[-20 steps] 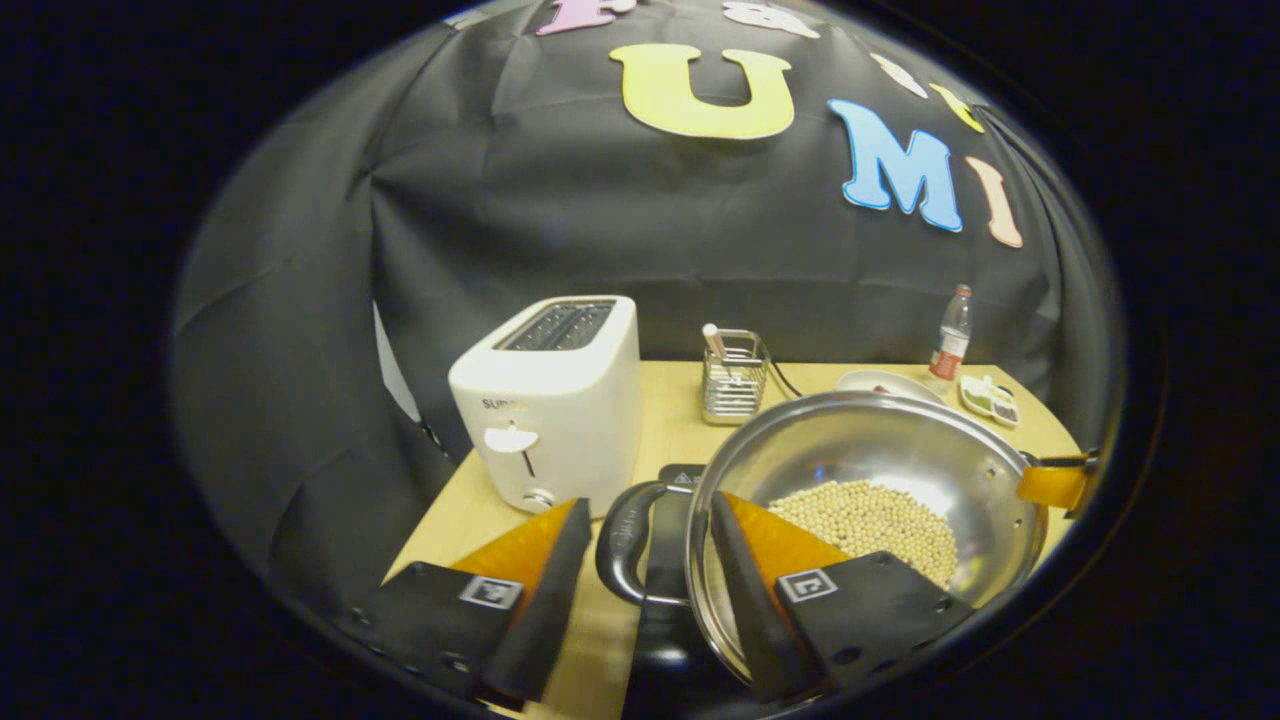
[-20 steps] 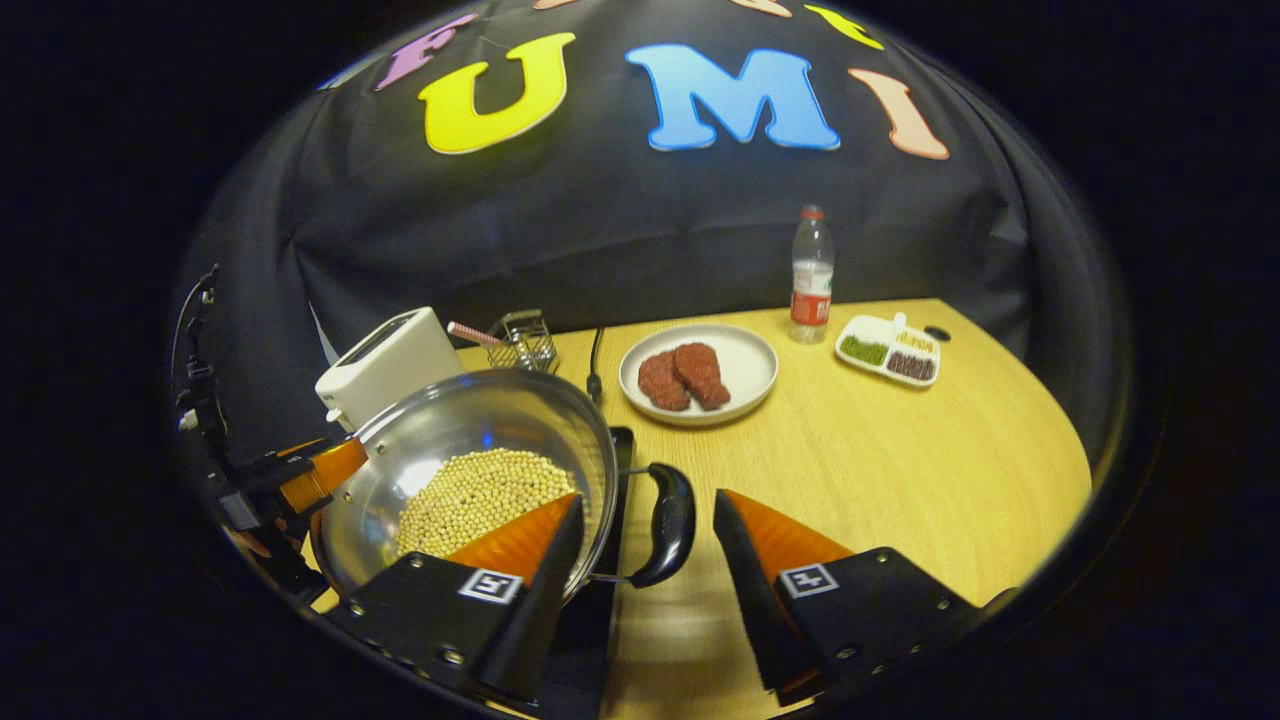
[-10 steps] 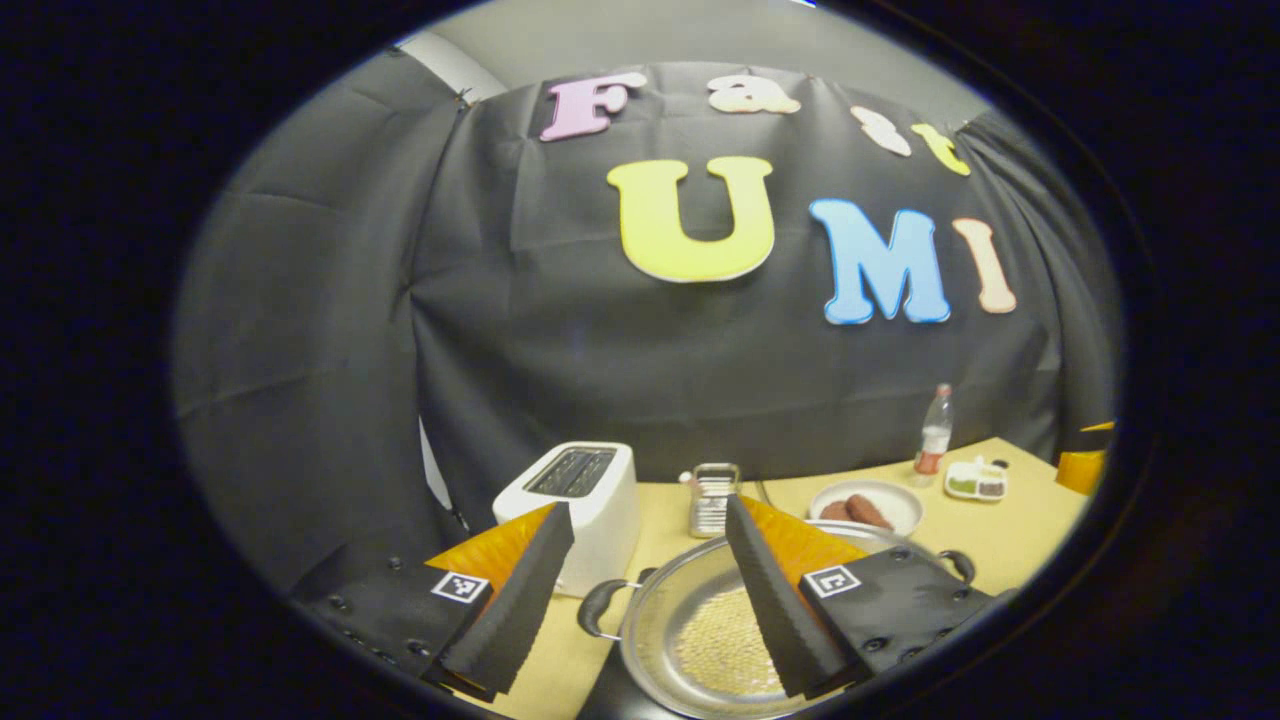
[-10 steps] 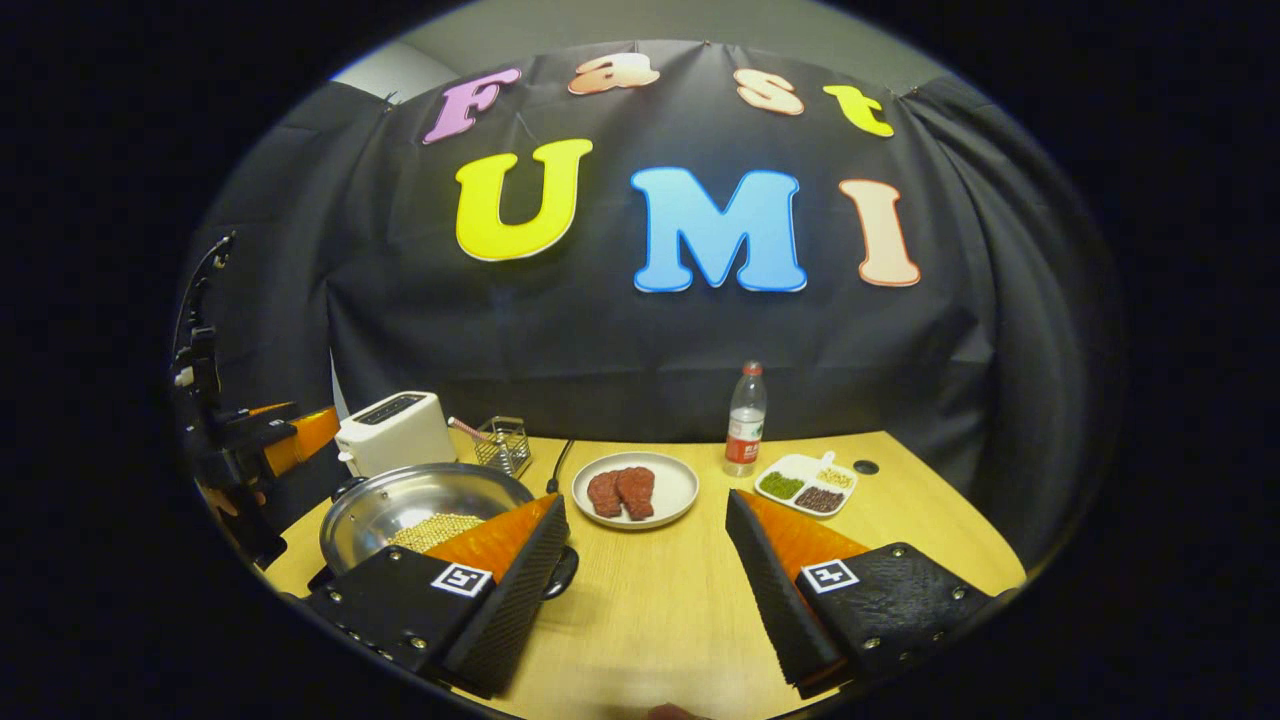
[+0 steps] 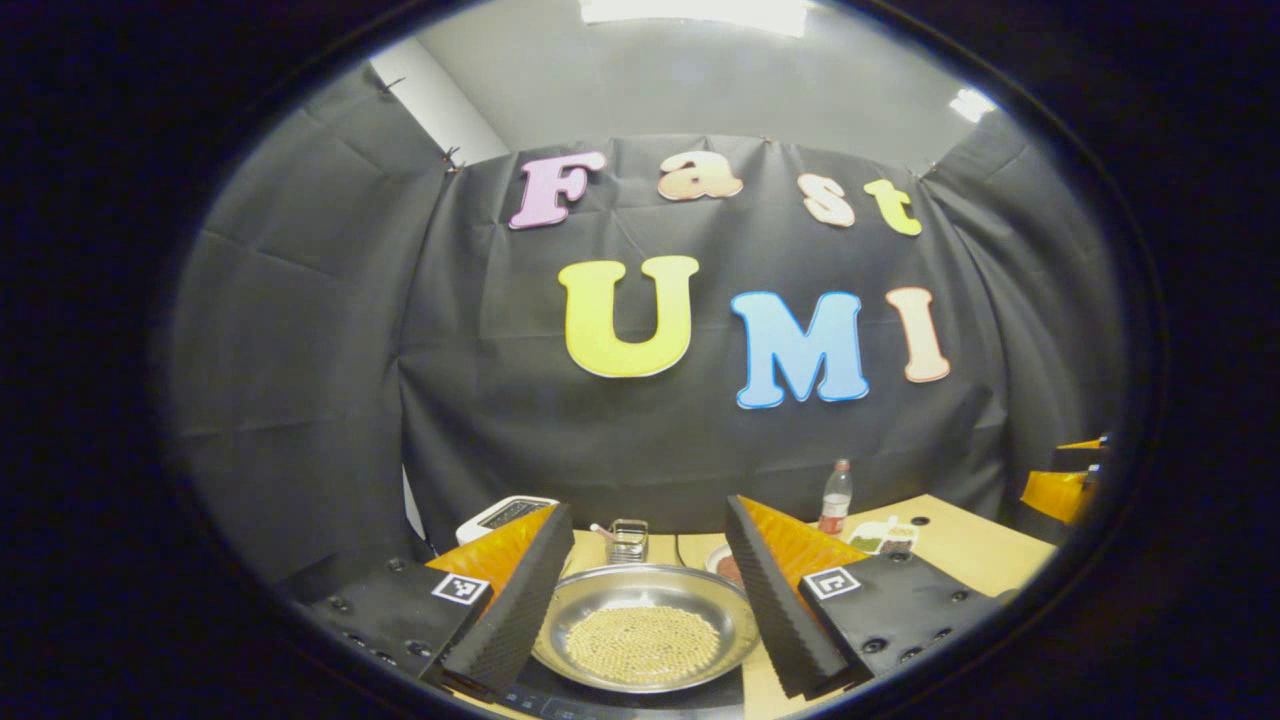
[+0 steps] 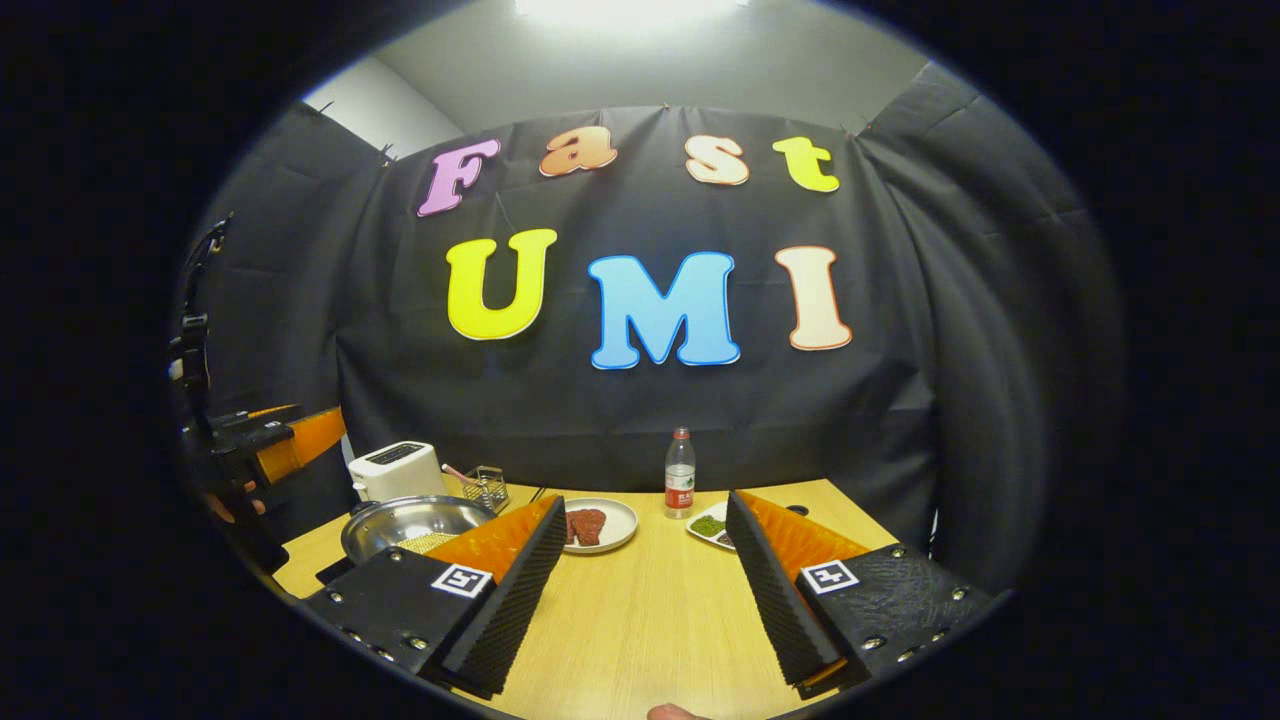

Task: First push the handle of the pot to place it horizontally, then grasp the pot with both hands and set it on the induction cooktop.

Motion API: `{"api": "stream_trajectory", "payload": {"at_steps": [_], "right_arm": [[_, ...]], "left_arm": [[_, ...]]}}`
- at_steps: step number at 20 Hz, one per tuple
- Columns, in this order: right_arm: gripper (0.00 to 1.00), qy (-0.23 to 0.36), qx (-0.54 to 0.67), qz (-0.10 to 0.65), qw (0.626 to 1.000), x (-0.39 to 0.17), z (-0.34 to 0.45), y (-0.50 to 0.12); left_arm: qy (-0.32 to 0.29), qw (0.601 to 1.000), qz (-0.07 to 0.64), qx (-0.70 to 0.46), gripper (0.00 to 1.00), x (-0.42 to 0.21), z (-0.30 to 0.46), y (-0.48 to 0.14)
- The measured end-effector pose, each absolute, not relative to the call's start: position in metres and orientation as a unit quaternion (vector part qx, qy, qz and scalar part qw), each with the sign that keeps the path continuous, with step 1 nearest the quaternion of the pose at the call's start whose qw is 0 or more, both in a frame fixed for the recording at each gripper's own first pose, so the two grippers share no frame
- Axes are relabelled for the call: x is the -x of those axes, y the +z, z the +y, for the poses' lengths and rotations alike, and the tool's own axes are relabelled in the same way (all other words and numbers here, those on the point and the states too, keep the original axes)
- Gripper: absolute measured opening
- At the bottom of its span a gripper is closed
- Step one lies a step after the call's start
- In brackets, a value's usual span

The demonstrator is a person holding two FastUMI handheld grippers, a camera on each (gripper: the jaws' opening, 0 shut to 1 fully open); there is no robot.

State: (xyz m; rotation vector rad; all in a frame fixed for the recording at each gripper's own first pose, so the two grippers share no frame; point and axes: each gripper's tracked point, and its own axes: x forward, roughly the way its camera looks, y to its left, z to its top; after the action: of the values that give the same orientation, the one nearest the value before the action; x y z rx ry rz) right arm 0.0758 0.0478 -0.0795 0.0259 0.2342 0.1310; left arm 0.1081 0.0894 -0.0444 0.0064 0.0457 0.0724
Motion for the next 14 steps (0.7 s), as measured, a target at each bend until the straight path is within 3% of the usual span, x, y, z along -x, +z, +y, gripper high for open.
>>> {"api": "stream_trajectory", "payload": {"at_steps": [9, 10, 11, 14], "right_arm": [[0.98, 0.051, -0.023, 0.090, 0.994, -0.008, -0.001, -0.039], [0.93, 0.050, -0.024, 0.086, 0.995, -0.004, 0.000, -0.036], [0.98, 0.048, -0.022, 0.081, 0.995, -0.001, -0.001, -0.033], [0.98, 0.039, -0.018, 0.073, 0.996, 0.012, 0.002, -0.028]], "left_arm": [[0.013, 1.000, 0.003, -0.021, 1.00, -0.012, 0.028, -0.003], [0.011, 1.000, 0.002, -0.020, 1.00, -0.004, 0.026, -0.001], [0.009, 1.000, -0.001, -0.020, 1.00, 0.002, 0.027, 0.002], [0.010, 0.999, -0.008, -0.030, 1.00, 0.019, 0.037, 0.009]]}}
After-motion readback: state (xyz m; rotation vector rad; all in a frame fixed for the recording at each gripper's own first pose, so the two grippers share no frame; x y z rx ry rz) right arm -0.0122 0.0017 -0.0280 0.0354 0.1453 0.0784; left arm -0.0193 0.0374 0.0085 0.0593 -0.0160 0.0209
